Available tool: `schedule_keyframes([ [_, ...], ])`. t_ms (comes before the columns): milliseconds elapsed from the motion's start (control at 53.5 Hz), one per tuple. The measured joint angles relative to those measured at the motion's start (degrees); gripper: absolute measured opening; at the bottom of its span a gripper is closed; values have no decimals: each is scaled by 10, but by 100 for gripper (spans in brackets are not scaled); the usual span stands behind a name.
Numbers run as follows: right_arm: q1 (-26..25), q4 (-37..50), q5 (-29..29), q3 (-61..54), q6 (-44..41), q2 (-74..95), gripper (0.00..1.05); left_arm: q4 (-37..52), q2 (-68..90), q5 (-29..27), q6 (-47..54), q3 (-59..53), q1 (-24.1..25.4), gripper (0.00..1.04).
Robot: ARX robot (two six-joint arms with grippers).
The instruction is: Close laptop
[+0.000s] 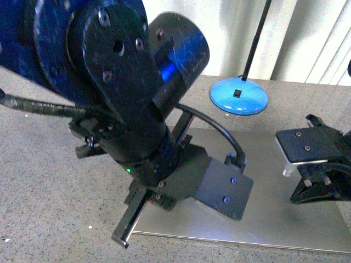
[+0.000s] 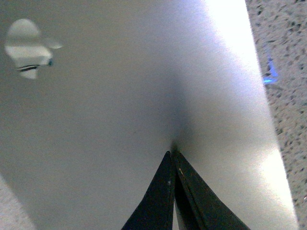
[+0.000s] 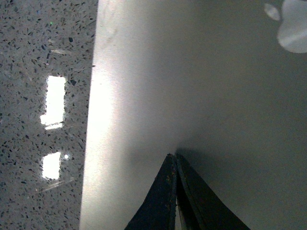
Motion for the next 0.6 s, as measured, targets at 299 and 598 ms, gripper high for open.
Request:
schedule_keyframes([
  [299, 0, 3, -2, -6, 2, 5, 3, 8, 1, 3, -12, -2, -2, 4],
  [598, 1, 19, -16, -6, 13, -2, 3, 9, -16, 11, -14, -1, 8, 4],
])
